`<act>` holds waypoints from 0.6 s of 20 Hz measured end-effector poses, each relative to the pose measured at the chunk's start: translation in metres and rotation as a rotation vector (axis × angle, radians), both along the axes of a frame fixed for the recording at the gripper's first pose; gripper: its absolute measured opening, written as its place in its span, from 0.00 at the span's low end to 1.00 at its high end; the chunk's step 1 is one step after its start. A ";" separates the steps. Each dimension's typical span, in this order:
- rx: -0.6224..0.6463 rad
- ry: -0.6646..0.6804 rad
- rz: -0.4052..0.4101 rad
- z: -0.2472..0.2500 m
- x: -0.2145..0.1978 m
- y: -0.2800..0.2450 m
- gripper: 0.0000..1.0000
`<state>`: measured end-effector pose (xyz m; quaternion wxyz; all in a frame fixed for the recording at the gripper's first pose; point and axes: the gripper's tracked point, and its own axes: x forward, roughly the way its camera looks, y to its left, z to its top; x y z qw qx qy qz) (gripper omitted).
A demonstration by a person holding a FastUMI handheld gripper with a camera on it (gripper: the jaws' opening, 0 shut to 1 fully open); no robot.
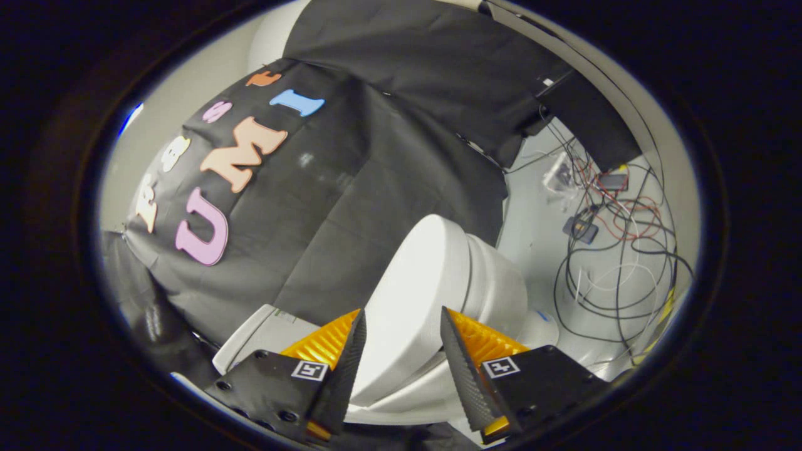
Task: Open the toilet lid.
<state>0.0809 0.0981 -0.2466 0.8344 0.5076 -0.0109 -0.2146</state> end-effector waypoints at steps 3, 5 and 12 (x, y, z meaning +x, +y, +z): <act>0.075 -0.004 -0.002 -0.020 0.004 0.012 0.74; 0.112 -0.014 0.005 -0.029 0.006 0.019 0.74; 0.138 -0.048 -0.071 -0.033 -0.002 0.014 0.65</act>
